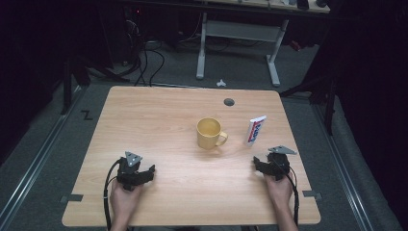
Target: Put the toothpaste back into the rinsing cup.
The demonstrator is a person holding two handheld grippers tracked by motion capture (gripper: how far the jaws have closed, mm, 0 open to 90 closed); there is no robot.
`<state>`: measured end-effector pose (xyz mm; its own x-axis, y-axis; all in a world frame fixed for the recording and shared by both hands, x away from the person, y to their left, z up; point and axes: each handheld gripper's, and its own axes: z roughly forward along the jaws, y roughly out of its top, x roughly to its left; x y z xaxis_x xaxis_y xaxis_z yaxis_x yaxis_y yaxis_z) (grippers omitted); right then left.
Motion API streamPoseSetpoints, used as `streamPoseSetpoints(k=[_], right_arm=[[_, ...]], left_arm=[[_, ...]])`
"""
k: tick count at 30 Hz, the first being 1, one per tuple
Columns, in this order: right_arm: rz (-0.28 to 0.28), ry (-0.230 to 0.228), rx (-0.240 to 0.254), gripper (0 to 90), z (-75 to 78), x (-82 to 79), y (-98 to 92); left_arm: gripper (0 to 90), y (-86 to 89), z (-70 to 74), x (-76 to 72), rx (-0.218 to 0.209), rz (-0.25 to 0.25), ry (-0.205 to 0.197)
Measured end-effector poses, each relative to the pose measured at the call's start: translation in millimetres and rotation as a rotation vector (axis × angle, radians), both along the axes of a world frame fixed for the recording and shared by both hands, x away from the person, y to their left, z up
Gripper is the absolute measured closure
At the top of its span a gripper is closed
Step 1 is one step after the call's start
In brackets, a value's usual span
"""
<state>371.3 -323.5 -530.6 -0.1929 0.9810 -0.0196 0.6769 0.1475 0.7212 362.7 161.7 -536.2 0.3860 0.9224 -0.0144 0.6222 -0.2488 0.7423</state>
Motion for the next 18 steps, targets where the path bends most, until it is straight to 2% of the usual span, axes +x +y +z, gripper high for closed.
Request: streamPoseSetpoints(k=[18], right_arm=[[-0.005,0.001,0.002,27.6,0.0,0.3,1.0]], left_arm=[[27.1,0.0,0.0,0.2,0.000,0.000,0.000]])
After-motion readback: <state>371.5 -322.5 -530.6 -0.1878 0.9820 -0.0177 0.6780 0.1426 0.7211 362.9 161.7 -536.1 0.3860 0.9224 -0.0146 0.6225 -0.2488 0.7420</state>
